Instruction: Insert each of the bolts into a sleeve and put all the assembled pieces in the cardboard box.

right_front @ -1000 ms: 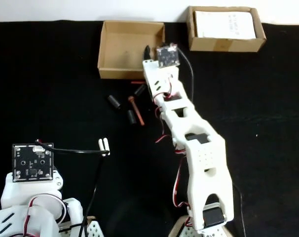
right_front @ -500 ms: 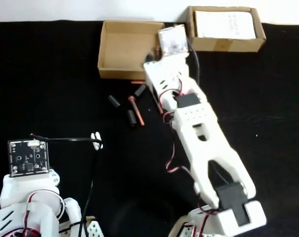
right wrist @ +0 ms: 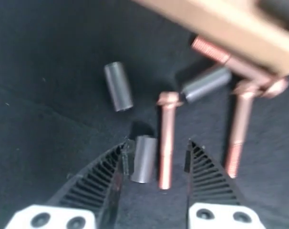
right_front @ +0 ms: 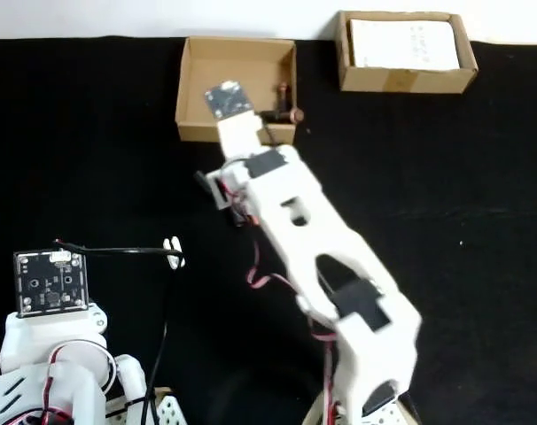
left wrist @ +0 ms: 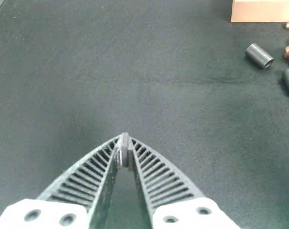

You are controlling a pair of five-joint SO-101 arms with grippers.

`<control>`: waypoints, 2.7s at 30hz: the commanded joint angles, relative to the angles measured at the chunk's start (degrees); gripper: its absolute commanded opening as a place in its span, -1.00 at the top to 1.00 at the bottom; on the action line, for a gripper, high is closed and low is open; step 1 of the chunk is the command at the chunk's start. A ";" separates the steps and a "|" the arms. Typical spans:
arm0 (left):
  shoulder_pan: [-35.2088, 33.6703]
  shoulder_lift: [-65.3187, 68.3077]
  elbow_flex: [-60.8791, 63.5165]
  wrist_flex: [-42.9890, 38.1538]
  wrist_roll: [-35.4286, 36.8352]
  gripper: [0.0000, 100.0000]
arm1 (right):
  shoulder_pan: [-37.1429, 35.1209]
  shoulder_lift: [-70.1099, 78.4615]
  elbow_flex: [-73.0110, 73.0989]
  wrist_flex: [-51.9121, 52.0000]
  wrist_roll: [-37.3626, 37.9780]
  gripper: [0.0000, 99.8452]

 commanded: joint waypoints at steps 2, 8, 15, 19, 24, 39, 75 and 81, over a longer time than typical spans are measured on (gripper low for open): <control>-0.57 0.84 0.92 -1.23 0.00 0.97 | -0.92 10.33 -15.34 7.16 -3.52 0.67; -0.57 0.66 4.09 -2.64 -0.09 0.97 | -1.36 22.11 -33.01 19.47 -3.96 0.67; -0.57 0.66 4.18 -2.64 -0.09 0.97 | -1.98 32.31 -47.52 28.26 -3.69 0.67; -0.57 0.66 4.18 -2.64 -0.09 0.97 | -2.51 36.53 -51.82 31.25 -3.69 0.67; -0.57 0.66 4.18 -2.64 -0.09 0.97 | -2.59 37.67 -57.36 34.24 -2.73 0.67; -0.48 0.66 4.18 -2.64 -0.09 0.97 | -2.86 40.48 -70.90 42.77 3.34 0.67; -0.40 1.01 4.09 -2.64 -0.09 0.97 | -0.66 46.99 -60.53 40.48 5.54 0.67; -0.40 0.75 4.09 -2.64 -0.09 0.97 | -0.84 48.75 -60.62 40.13 6.42 0.99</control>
